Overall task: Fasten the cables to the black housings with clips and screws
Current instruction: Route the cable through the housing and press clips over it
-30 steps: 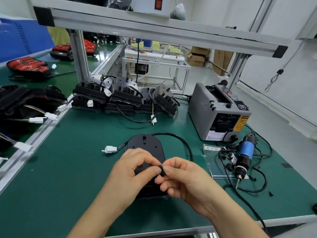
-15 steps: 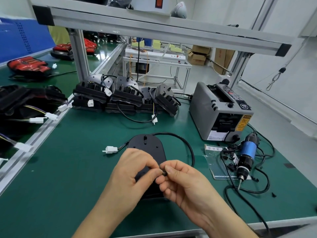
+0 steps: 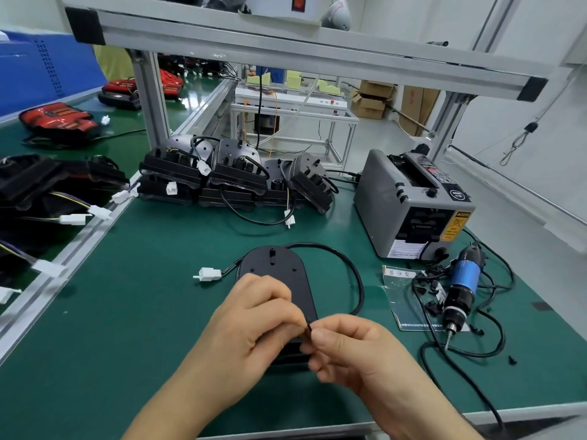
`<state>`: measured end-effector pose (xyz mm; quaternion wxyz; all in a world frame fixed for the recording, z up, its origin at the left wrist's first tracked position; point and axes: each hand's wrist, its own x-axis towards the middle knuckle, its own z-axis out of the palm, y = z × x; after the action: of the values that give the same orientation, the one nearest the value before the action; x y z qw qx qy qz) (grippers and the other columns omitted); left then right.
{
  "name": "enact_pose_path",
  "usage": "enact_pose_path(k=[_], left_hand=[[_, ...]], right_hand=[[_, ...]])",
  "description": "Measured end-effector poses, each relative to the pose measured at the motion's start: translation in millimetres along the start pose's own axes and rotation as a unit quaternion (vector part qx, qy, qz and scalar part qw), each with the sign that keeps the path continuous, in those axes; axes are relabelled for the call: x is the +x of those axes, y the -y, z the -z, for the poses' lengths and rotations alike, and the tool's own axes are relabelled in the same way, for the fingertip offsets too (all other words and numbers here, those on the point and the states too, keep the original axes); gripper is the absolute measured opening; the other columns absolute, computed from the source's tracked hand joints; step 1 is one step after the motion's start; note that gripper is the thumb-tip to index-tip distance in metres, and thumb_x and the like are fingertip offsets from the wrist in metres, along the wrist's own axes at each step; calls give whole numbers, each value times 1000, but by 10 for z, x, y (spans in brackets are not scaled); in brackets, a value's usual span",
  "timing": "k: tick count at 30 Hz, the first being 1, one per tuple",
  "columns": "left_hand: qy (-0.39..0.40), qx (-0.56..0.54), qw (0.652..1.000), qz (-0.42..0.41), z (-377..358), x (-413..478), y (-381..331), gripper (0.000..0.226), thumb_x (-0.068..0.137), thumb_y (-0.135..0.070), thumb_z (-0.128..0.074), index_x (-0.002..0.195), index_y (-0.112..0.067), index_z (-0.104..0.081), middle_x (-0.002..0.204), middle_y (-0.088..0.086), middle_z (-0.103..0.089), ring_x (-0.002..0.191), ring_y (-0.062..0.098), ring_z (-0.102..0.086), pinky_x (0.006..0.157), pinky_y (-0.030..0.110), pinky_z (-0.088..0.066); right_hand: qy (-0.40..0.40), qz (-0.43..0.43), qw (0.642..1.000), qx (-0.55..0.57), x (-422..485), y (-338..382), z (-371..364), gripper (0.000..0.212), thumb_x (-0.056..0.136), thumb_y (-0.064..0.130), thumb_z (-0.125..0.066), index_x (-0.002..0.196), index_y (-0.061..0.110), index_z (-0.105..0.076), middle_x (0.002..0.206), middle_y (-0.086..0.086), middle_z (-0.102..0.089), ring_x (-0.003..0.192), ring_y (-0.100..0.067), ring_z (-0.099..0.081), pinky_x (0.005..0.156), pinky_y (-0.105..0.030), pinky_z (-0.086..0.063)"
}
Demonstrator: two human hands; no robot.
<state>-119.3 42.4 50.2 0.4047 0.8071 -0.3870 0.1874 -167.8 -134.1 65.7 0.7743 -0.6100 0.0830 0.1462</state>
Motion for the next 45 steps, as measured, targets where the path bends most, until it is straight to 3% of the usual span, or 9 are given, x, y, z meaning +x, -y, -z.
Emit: enact_pose_path(k=[4, 7, 10, 14, 19, 29, 34, 41, 45], left_hand=[[-28, 19, 999, -17, -85, -70, -14, 10, 91, -25, -56, 84, -24, -63, 88, -13, -49, 86, 12, -48, 74, 26, -41], [-42, 1, 997, 63, -90, -125, 29, 11, 87, -33, -56, 85, -27, -65, 91, -19, -52, 92, 9, -51, 80, 24, -41], [-20, 26, 987, 160, -104, -155, 85, 29, 79, -48, -52, 98, -31, -65, 97, -25, -53, 104, 3, -47, 87, 16, -37], [0, 51, 984, 172, -198, -137, 52, 17, 76, -34, -57, 89, -30, -66, 90, -24, -53, 98, -2, -44, 82, 14, -37], [-24, 32, 982, 186, -249, -130, 67, 17, 75, -8, -71, 77, -23, -64, 84, -19, -55, 90, 5, -49, 77, 18, -38], [-20, -20, 982, 186, -245, -157, 101, 6, 76, -22, -61, 77, -28, -61, 92, -19, -53, 95, 6, -50, 79, 12, -36], [-24, -45, 980, 191, -256, -158, 113, 8, 76, -22, -61, 78, -29, -61, 93, -21, -54, 97, 5, -50, 81, 10, -35], [30, -52, 984, 167, -208, -164, 121, 44, 78, -25, -59, 114, -49, -49, 103, -26, -52, 107, 5, -47, 89, 10, -34], [15, 19, 994, 105, -237, -105, 77, 30, 78, -41, -60, 108, -40, -57, 93, -23, -58, 94, 5, -51, 82, 18, -39]], right_hand=[[-58, 70, 995, -47, 19, -71, -9, 11, 63, 17, -85, 67, 15, -75, 64, -7, -67, 52, -12, -59, 51, -20, -47], [-110, 112, 978, -141, 48, -153, 14, 14, 75, 12, -78, 68, 23, -74, 56, -2, -64, 52, -9, -56, 53, -20, -46], [-169, 135, 945, -244, 115, -218, 31, 15, 77, 17, -75, 71, 30, -70, 56, 6, -63, 53, -4, -51, 56, -19, -44], [-210, 169, 882, -386, 197, -281, 4, 9, 72, 35, -72, 73, 39, -65, 68, 18, -65, 61, -2, -57, 63, -21, -47], [-223, 209, 825, -475, 222, -301, -37, 19, 73, 48, -67, 62, 36, -57, 70, 17, -61, 82, 2, -54, 67, -19, -43], [-207, 307, 749, -550, 358, -209, 62, 28, 68, 51, -74, 73, 27, -59, 75, 14, -53, 74, -6, -50, 64, -19, -39], [-181, 379, 687, -593, 404, -159, 97, 38, 71, 58, -56, 72, 22, -68, 78, 12, -60, 79, -19, -56, 66, -36, -48], [-131, 375, 689, -606, 382, -66, 74, 34, 84, 46, -48, 77, 22, -71, 74, 10, -61, 79, -21, -56, 69, -35, -48], [-95, 290, 724, -619, 390, -21, 67, 42, 88, 50, -38, 87, 23, -70, 81, 10, -57, 89, -14, -43, 79, -23, -32]])
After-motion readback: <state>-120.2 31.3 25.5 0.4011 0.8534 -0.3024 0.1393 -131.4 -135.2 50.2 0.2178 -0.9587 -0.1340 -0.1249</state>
